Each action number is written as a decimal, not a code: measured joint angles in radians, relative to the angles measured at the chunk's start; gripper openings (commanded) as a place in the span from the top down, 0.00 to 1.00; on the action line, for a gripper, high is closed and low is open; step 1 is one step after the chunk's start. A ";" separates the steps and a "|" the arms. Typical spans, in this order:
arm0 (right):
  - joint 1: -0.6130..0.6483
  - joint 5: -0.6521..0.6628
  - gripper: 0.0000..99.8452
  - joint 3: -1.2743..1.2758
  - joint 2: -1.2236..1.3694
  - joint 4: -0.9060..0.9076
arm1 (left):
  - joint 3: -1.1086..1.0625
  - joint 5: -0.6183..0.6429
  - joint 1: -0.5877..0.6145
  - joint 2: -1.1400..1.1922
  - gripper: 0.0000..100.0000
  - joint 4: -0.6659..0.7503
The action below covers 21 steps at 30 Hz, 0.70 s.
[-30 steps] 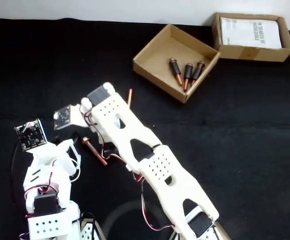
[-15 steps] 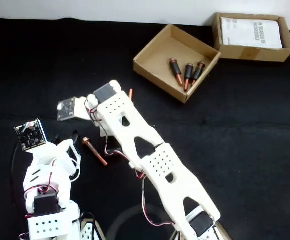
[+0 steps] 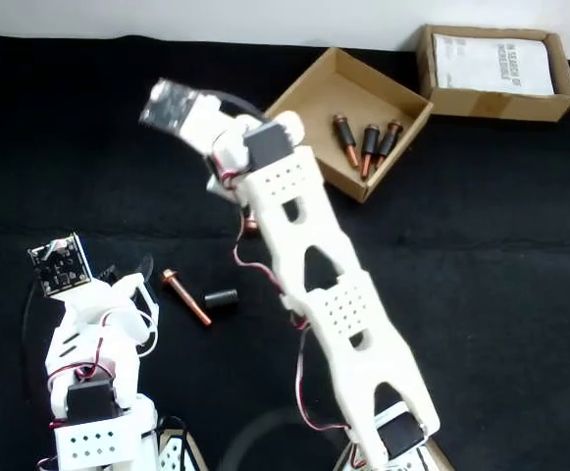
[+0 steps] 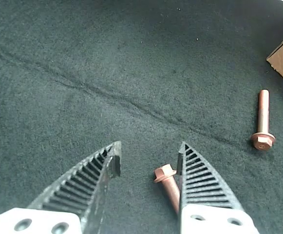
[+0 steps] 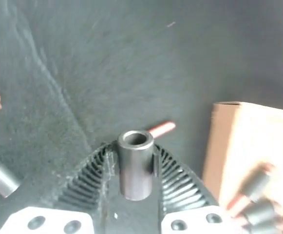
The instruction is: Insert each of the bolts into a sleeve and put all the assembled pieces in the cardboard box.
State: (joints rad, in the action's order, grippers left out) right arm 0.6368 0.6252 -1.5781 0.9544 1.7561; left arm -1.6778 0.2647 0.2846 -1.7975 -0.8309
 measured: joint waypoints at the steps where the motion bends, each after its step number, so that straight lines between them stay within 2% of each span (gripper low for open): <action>1: -0.005 -0.009 0.99 0.035 -0.054 0.000 | 0.000 0.000 0.000 0.000 0.80 0.000; 9: -0.086 -0.072 0.99 0.491 -0.551 0.000 | 0.000 0.000 0.000 0.000 0.80 0.000; 21: -0.364 -0.115 0.99 1.192 -1.275 0.000 | 0.000 0.000 0.000 0.000 0.80 -0.009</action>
State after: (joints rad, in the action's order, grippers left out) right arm 0.2731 0.5102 -0.3859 -0.3207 1.7561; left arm -1.6778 0.2647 0.2846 -1.7975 -0.8401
